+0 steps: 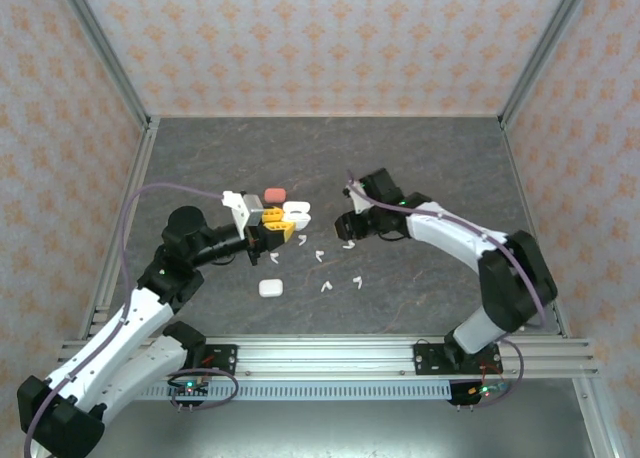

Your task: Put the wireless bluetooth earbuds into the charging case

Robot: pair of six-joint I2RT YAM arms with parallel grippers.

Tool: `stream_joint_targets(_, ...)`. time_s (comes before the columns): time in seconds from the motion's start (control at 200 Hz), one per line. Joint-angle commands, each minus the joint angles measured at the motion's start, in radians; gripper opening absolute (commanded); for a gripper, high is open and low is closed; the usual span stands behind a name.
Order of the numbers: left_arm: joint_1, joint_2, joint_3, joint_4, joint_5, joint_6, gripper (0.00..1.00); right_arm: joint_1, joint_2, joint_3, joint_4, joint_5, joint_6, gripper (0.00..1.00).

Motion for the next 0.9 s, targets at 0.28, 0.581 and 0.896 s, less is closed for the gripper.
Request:
stream_joint_targets(0.28,-0.007,-0.039,-0.010,0.049,0.030,0.015,0.00,0.068,0.187,0.200,-0.011,0.024,-0.010,0.42)
stream_joint_targets(0.581,-0.007,-0.058,-0.006,0.043,0.050,0.018,0.00,0.114,0.275,0.271,0.056,-0.073,0.007,0.42)
stream_joint_targets(0.896,-0.007,-0.132,0.009,0.053,0.087,-0.003,0.00,0.201,0.369,0.375,0.076,-0.152,0.002,0.42)
